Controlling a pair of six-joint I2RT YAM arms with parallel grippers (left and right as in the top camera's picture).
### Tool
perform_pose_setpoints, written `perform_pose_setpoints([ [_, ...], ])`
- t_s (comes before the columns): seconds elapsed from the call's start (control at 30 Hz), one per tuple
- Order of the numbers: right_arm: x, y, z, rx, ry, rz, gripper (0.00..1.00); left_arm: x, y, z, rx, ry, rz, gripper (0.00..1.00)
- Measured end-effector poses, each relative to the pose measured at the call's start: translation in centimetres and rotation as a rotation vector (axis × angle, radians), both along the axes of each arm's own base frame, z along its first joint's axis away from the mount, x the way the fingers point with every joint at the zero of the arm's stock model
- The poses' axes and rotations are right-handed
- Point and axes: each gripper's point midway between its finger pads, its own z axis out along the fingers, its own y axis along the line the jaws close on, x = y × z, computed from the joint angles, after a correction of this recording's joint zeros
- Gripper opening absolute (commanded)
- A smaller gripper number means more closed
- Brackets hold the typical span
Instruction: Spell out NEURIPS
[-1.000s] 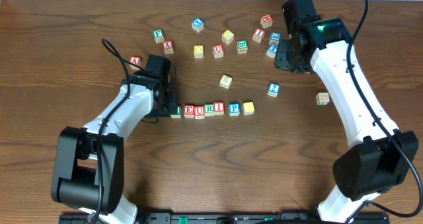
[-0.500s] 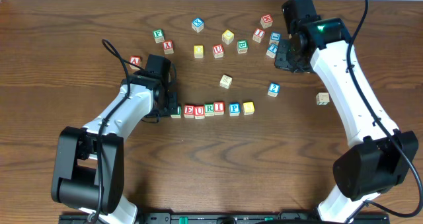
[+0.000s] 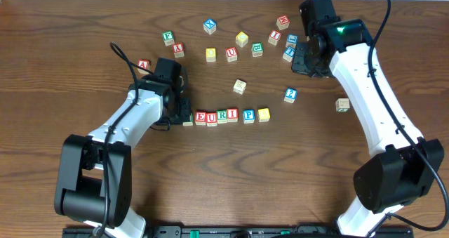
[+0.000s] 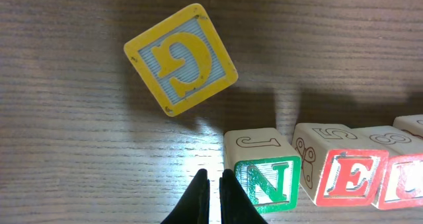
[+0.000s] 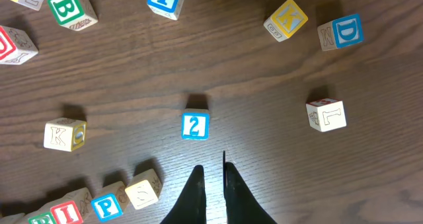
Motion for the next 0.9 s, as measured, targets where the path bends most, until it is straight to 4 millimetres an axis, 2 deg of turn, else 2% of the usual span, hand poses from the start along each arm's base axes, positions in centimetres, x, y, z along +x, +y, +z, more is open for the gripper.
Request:
perform_pose_setpoints([
  [0.6,0.0,0.0,0.0,0.0,-0.001,0.0,0.05,-0.5,-2.7,0.1,-0.013,-0.011,-0.079,0.08],
  [0.9,0.0,0.0,0.0,0.0,-0.001,0.0,0.05,-0.5,-2.9,0.1,-0.017,-0.012,-0.084,0.08],
])
